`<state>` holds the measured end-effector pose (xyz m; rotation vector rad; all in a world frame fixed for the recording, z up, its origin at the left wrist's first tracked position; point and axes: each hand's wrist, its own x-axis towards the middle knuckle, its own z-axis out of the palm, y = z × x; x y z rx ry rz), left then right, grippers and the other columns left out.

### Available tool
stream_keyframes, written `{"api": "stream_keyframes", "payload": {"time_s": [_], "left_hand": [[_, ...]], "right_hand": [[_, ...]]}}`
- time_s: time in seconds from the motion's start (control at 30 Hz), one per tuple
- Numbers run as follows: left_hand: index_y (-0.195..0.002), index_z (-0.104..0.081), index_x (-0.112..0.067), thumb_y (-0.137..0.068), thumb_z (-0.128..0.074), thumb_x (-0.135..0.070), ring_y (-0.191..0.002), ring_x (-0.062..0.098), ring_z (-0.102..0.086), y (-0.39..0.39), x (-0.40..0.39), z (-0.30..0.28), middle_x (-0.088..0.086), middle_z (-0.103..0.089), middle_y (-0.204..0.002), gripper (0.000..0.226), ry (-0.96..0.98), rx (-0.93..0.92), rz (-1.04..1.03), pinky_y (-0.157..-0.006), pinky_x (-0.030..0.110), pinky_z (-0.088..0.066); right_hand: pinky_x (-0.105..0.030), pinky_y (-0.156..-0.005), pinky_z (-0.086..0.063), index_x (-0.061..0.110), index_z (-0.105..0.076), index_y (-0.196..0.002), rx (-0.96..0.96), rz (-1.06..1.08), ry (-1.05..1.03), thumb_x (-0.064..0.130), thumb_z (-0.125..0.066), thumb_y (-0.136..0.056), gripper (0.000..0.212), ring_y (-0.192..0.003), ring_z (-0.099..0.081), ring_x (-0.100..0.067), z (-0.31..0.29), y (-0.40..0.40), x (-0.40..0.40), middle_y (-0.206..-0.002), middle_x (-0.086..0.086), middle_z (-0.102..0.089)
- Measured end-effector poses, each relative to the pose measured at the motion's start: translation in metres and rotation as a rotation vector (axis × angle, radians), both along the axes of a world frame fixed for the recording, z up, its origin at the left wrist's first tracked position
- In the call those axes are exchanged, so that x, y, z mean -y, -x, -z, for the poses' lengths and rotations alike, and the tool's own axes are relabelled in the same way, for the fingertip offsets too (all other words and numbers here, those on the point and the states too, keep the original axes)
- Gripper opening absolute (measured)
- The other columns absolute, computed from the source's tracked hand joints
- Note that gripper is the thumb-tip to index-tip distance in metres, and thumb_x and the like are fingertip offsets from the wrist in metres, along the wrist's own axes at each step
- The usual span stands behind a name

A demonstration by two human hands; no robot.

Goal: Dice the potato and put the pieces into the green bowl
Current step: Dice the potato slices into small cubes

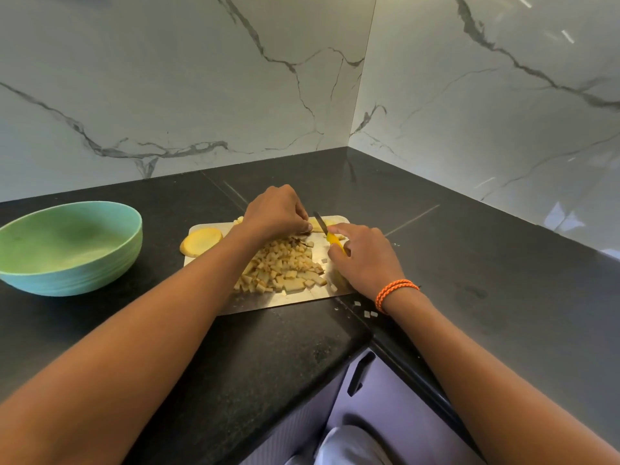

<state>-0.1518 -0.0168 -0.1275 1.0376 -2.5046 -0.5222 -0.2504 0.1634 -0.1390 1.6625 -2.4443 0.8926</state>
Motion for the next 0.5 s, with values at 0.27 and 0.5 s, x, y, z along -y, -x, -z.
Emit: {"api": "stream_keyframes", "payload": {"time_s": [0.27,0.5], "left_hand": [[-0.102,-0.085,-0.020,-0.088,-0.084,-0.042,-0.075,0.011,-0.069,0.001,-0.004,0.002,-0.008,-0.079,-0.091,0.026,0.057,0.001,-0.007,-0.072,0.034,-0.063],[-0.093,-0.084,-0.019,-0.087,-0.082,-0.047,-0.072,0.012,-0.068,0.007,-0.019,0.005,-0.007,-0.076,-0.083,0.028,0.176,0.019,-0.086,-0.072,0.036,-0.063]], "right_hand": [[-0.044,-0.084,-0.057,0.033,-0.060,-0.139,-0.062,0.004,-0.052,0.038,-0.054,-0.097,0.043,-0.096,-0.065,-0.027,0.004,0.001,0.008,-0.113,-0.006,-0.069],[-0.044,-0.089,-0.057,0.031,-0.062,-0.136,-0.031,-0.015,-0.101,0.036,-0.059,-0.096,0.041,-0.104,-0.064,-0.026,-0.003,-0.003,0.005,-0.126,-0.004,-0.065]]}}
